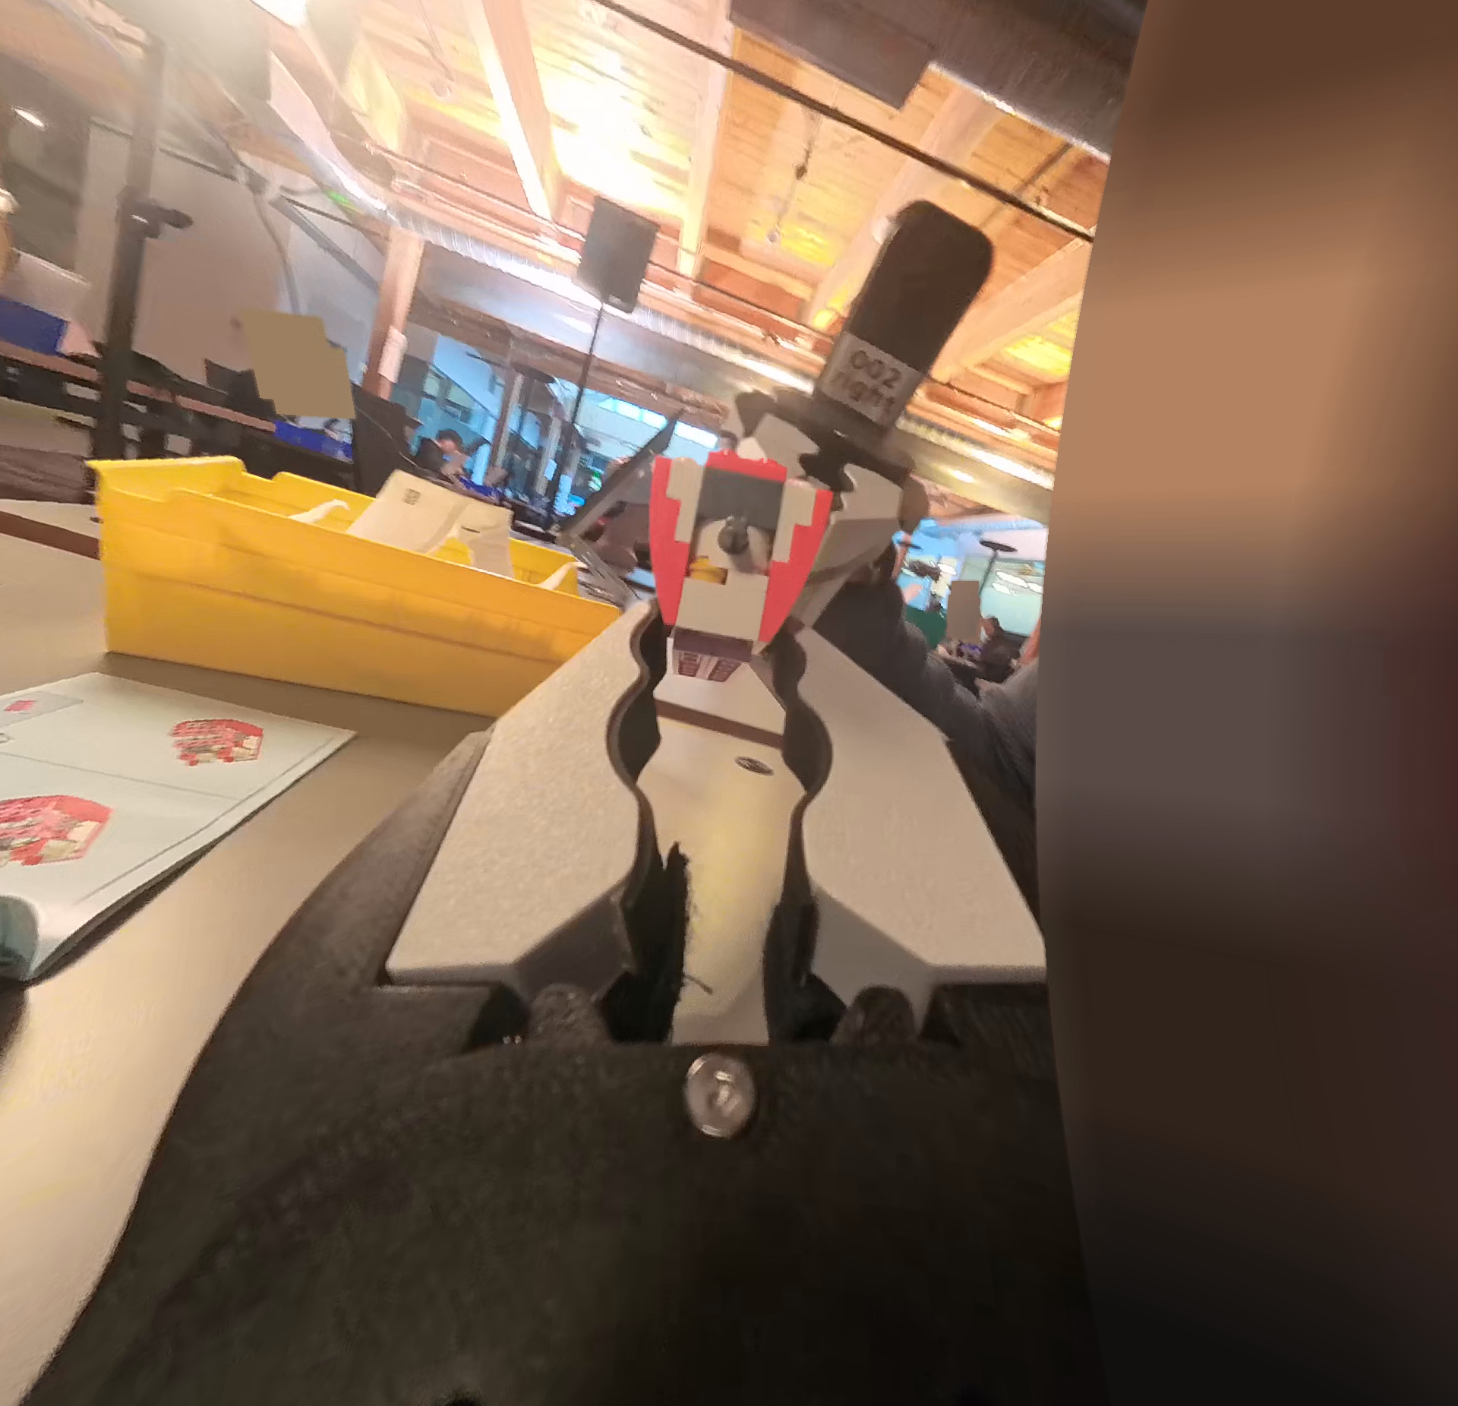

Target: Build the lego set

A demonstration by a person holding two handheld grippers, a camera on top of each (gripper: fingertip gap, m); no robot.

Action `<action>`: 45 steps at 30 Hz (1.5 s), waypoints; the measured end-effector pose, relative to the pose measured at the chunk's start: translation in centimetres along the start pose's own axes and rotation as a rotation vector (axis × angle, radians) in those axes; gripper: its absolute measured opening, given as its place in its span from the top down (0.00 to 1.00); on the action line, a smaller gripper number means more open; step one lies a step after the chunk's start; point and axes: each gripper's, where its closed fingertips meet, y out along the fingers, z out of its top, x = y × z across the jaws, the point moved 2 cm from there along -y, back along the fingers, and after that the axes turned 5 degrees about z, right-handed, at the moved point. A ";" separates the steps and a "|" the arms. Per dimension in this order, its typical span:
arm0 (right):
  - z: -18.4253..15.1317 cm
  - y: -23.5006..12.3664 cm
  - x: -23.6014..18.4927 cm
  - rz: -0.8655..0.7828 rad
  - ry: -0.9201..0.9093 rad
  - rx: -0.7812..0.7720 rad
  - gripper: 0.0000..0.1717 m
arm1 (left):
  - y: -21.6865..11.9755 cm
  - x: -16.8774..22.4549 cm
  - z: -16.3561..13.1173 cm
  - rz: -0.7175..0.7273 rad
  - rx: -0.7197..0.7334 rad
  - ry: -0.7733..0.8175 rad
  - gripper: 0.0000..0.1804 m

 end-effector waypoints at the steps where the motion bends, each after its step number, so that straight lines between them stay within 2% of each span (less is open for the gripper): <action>1: 0.0 0.1 0.1 -0.012 -0.001 -0.015 0.97 | -0.1 -0.1 0.1 0.006 0.010 -0.004 0.86; 10: 0.1 0.8 1.0 -0.111 0.054 -0.076 0.97 | -0.3 -0.6 0.5 0.053 0.040 0.010 0.86; 21: 0.2 1.0 1.4 -0.196 0.063 -0.081 0.97 | -0.6 -1.0 0.8 0.062 0.066 -0.017 0.86; 45: 0.9 1.3 1.7 -0.353 -0.087 -0.069 0.96 | -0.8 -1.2 1.1 0.048 0.097 -0.066 0.86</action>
